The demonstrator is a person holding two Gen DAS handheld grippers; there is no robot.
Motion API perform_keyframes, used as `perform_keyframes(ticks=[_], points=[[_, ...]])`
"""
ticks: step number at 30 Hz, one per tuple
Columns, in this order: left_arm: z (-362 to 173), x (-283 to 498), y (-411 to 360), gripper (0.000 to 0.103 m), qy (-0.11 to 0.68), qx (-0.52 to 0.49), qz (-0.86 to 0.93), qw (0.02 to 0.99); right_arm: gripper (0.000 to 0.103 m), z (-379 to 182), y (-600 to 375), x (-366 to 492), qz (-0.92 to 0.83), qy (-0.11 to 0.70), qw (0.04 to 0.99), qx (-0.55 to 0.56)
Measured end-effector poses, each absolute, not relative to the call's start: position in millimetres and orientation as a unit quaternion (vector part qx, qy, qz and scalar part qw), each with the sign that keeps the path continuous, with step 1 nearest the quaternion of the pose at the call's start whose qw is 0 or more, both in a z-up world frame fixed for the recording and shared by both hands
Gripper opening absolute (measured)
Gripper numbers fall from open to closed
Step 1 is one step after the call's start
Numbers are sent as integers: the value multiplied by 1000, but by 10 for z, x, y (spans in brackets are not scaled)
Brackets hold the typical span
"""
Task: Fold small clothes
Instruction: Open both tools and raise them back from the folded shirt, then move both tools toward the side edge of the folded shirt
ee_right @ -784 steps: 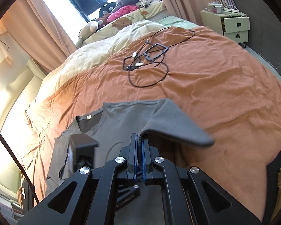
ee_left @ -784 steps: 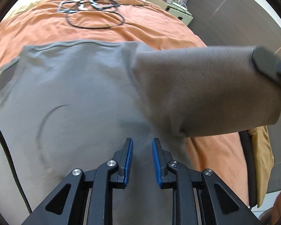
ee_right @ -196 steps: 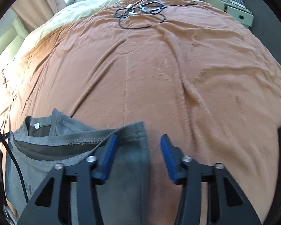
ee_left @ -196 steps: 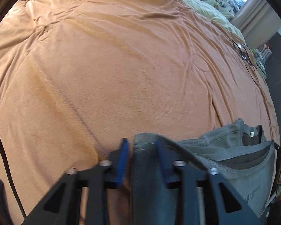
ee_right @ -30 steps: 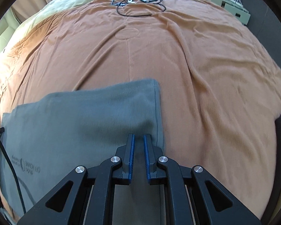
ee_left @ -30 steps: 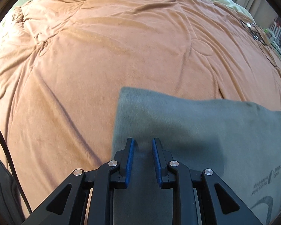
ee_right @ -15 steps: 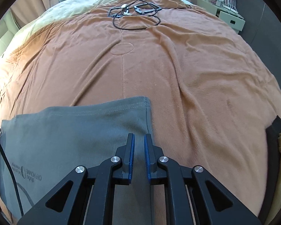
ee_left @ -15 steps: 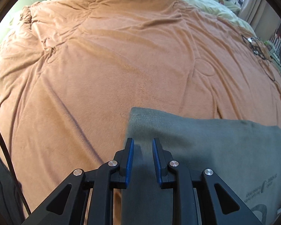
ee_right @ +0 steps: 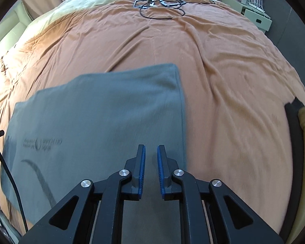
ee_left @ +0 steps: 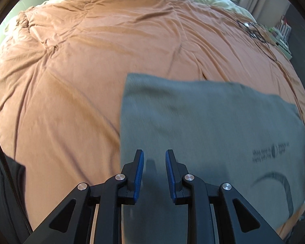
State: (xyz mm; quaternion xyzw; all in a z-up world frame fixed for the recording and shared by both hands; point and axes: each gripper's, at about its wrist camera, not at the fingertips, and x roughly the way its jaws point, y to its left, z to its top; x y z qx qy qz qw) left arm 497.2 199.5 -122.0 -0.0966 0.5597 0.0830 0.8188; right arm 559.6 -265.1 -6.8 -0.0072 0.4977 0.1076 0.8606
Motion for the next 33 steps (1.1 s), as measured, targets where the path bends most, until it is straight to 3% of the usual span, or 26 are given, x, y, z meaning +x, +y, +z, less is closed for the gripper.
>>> perform_keyframes(ticks=[3, 7, 11, 33], points=[[-1243, 4811, 1862, 27, 567, -92, 67, 816, 47, -40, -2626, 5441, 114, 493, 862, -8], [-1256, 4595, 1650, 61, 568, -88, 54, 816, 50, -34, -2521, 5159, 134, 489, 862, -21], [-1265, 4400, 1392, 76, 565, -60, 42, 822, 78, -76, -2422, 4914, 151, 490, 858, -36], [-1400, 3641, 687, 79, 534, -96, 82, 836, 81, -330, -2258, 3978, 130, 466, 875, -22]])
